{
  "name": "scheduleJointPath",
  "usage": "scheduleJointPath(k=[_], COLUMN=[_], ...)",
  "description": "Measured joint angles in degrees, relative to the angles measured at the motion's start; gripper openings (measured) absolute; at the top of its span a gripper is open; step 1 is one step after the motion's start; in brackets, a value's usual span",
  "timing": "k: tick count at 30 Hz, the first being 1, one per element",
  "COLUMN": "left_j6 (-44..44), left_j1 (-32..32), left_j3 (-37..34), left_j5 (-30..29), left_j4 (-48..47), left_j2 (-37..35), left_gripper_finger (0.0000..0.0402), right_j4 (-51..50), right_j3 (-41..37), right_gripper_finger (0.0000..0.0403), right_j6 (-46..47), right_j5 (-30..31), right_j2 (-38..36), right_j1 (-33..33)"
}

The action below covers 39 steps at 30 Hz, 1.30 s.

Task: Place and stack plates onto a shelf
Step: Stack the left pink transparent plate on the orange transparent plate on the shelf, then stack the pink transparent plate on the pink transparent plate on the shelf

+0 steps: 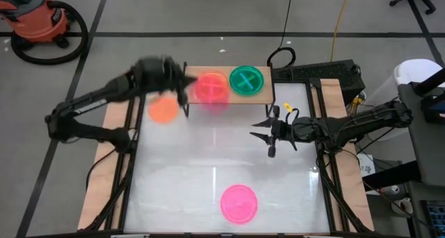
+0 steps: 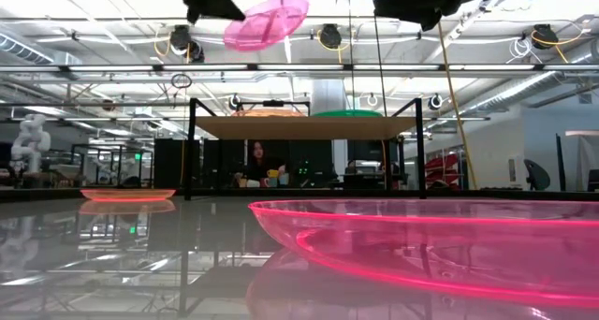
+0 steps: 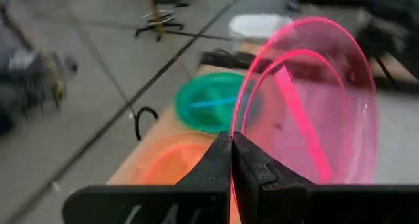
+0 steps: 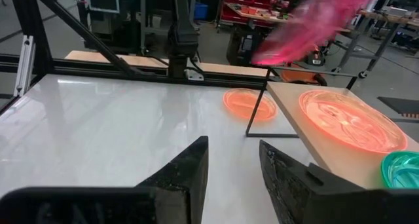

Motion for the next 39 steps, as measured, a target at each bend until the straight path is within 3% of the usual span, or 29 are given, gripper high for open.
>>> scheduleJointPath(k=[5,11,19,31,35,39], left_j6=[-7.72,-11.43,-11.41,-8.11,-0.75,4.00], left_j1=[14.82,21.02,21.29,21.27,21.94,20.77], left_j3=[2.73,5.35,5.88,5.92,6.93,7.42], left_j5=[10.98,17.63,17.96,16.65,16.03,8.22], left_j4=[0.90,1.30,0.62,-1.73,-3.55,-8.50], left_j2=[8.62,18.54,20.95,20.64,17.36,10.02], left_gripper_finger=[0.0001,0.0001,0.0025,0.0114,0.0131,0.0133], right_j4=[0.02,0.17,0.28,6.27,6.26,6.25], right_j3=[0.00,-0.51,-4.50,-5.68,-5.68,-5.68], right_gripper_finger=[0.0118,0.0118,0.0118,0.0118,0.0118,0.0118], right_j6=[-0.43,-0.25,0.19,-0.34,-0.38,-0.29], right_j5=[0.12,1.28,1.53,1.45,1.36,1.31], right_j2=[0.00,-0.04,-0.02,0.00,-0.01,0.00], right_j1=[-0.13,-0.13,-0.13,-0.13,-0.13,-0.12])
